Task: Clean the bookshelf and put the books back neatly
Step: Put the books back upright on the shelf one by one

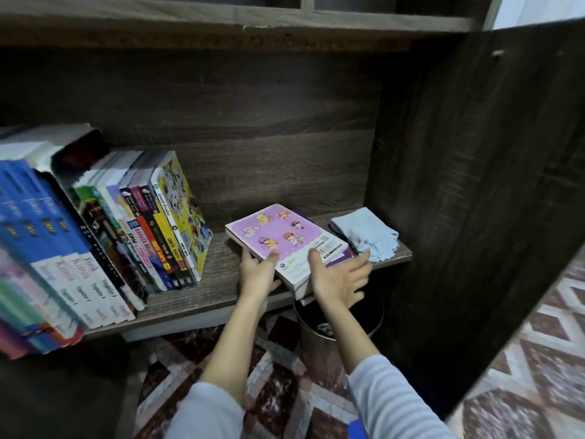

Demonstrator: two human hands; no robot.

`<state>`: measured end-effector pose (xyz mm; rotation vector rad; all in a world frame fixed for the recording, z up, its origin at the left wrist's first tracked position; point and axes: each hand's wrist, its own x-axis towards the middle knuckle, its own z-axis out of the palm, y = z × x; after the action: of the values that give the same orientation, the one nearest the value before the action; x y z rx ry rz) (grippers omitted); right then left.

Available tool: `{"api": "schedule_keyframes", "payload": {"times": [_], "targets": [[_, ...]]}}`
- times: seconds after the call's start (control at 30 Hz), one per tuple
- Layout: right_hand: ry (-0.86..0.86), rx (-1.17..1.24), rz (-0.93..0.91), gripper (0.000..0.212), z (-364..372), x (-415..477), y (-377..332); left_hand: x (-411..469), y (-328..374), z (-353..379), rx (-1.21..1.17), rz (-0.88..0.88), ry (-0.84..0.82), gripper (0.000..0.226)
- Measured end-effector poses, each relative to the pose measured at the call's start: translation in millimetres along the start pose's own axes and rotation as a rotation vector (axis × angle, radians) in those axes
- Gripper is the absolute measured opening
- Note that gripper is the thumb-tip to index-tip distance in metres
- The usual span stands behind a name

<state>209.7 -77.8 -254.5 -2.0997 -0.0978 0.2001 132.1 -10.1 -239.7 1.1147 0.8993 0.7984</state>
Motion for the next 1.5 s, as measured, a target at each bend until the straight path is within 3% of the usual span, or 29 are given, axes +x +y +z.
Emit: {"api": "schedule_keyframes", "payload": {"times": [0.1, 0.23, 0.43, 0.53, 0.63, 0.73, 0.83, 0.9, 1.0, 1.07, 1.27, 1.37, 1.43, 1.5], "targets": [[-0.019, -0.313, -0.273, 0.093, -11, 14, -4, 0, 0, 1, -0.003, -0.014, -0.024, 0.047], [-0.102, -0.513, -0.406, 0.079, -13, 26, -17, 2, 0, -5, -0.1, -0.067, -0.017, 0.056], [-0.056, -0.478, -0.479, 0.072, 2, 24, -28, 3, 14, -22, -0.229, 0.003, -0.126, 0.057], [-0.069, -0.142, -0.48, 0.06, 1, 23, -35, 3, 25, -33, -0.279, 0.065, -0.199, 0.059], [-0.236, 0.364, -0.407, 0.03, -9, 7, -52, 3, 45, -49, -0.222, 0.198, -0.178, 0.059], [-0.584, 0.762, -0.337, 0.036, -15, -12, -72, 4, 70, -65, 0.066, 0.412, 0.011, 0.057], [-0.82, 0.894, -0.414, 0.041, -7, -37, -85, 1, 87, -75, 0.307, 0.593, 0.25, 0.057], [-0.796, 0.869, -0.464, 0.039, 4, -55, -87, -5, 93, -82, 0.301, 0.685, 0.392, 0.059], [-0.605, 0.771, -0.531, 0.046, 21, -69, -84, -18, 99, -92, 0.355, 0.855, 0.596, 0.056], [-0.528, 0.756, -0.545, 0.046, 21, -73, -85, -21, 100, -102, 0.378, 0.889, 0.618, 0.055], [-0.452, 0.824, -0.617, 0.05, -2, -76, -96, -28, 101, -115, 0.335, 0.786, 0.503, 0.037], [-0.334, 0.717, -0.663, 0.05, 9, -84, -92, -38, 117, -99, 0.258, 0.702, 0.232, 0.031], [-0.273, 0.625, -0.717, 0.042, 22, -95, -88, -43, 126, -85, 0.242, 0.658, 0.057, 0.042], [-0.228, 0.564, -0.762, 0.038, 35, -105, -82, -44, 134, -78, 0.219, 0.599, -0.047, 0.067]]}}
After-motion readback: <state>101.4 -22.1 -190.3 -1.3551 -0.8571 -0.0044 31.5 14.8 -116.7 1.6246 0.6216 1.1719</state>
